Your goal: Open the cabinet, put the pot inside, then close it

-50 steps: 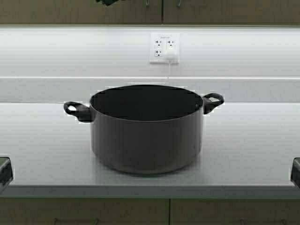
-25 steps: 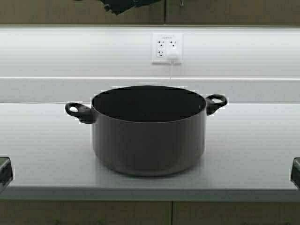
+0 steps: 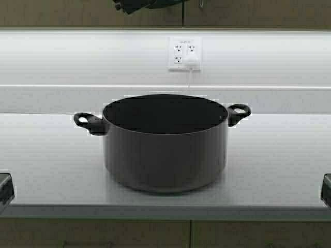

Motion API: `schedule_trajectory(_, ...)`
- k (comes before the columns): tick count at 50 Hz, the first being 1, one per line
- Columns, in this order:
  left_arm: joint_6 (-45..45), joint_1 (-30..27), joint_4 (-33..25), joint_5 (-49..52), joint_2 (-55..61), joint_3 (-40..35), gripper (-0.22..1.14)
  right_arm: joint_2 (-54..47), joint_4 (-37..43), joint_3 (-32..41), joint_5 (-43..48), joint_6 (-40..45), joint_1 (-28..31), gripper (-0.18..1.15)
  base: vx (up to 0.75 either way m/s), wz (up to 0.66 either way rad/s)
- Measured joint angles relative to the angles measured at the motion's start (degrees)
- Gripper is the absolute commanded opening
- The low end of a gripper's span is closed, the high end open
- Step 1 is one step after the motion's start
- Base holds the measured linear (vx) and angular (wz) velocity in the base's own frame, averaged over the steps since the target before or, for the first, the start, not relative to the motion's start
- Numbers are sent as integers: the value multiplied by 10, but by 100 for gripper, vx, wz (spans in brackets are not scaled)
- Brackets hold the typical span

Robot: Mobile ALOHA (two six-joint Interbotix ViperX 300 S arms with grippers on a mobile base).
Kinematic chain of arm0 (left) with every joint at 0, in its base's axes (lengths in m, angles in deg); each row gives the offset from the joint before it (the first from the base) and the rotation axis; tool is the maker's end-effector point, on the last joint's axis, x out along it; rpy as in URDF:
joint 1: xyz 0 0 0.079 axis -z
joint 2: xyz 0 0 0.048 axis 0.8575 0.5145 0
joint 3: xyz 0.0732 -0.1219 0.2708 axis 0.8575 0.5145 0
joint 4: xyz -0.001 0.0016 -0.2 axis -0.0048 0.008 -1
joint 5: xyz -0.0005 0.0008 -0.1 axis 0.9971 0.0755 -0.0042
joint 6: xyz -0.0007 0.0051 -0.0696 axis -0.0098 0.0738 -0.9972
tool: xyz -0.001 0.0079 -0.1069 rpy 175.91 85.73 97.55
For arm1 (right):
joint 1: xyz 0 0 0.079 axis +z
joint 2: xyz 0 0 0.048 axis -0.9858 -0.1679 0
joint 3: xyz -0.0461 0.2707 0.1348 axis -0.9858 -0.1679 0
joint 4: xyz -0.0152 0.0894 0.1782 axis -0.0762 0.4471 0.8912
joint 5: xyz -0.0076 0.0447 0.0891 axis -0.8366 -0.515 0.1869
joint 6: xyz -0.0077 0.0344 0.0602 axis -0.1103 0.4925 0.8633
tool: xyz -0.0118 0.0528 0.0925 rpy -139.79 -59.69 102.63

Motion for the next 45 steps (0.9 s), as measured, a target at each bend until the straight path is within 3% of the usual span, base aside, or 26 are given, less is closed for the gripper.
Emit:
schedule_trajectory(11,0,4,4,47,-91,97,3,71,-3,-46,-131,-3,-4,8,0,-3)
schedule_trajectory(30,6,7,5,82,-220,234,3,181,-23,-156,-190,-4,-11,8,-5,-3)
schedule_trajectory(45,29,-33,7,149,-276,272,3,226,-59,-183,-266,-4,-63,8,-16,-1)
